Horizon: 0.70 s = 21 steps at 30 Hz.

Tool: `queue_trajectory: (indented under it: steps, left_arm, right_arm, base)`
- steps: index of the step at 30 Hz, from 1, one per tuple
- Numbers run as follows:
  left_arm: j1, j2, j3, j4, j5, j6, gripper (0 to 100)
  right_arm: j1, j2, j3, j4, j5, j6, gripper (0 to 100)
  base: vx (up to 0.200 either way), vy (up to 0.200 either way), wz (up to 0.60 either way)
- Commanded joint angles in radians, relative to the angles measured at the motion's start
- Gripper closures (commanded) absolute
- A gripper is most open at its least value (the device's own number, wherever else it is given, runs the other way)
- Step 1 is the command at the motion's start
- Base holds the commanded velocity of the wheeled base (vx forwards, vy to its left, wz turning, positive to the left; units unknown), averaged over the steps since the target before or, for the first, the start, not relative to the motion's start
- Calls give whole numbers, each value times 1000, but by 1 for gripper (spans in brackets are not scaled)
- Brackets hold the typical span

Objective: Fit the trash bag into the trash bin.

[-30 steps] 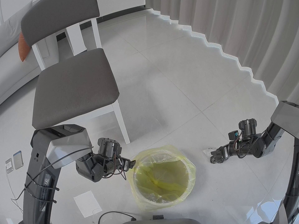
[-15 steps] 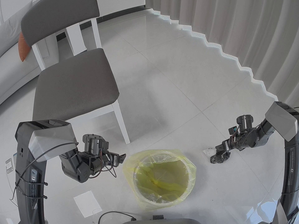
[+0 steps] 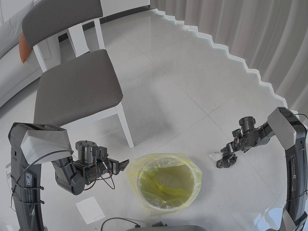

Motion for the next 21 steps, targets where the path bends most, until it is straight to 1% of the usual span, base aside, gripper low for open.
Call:
queue_trajectory:
  steps: [1, 3, 6, 12, 19, 21]
  left_arm:
    - [6, -7, 11, -50, -6, -16, 0]
    - [1, 6, 10, -96, -8, -35, 0]
    - [-3, 15, 11, -121, -6, -42, 0]
    - [-11, 25, 2, -124, -3, -42, 0]
    - [-13, 30, -9, -124, 1, -42, 0]
    - [-13, 27, -7, -124, 1, -42, 0]
  right_arm:
    - [-8, 15, -7, 2, -1, -2, 0]
    - [-8, 15, -9, 2, -1, -2, 0]
    - [-8, 19, -22, 7, -1, -3, 0]
    - [2, 39, -87, 79, -1, -3, 0]
    - [19, 88, -159, 96, -1, -5, 0]
    - [22, 104, -194, 137, -1, -5, 0]
  base:
    - [-200, 0, 0]
    - [0, 0, 0]
    - [0, 0, 0]
    - [0, 0, 0]
    - [0, 0, 0]
    - [0, 0, 0]
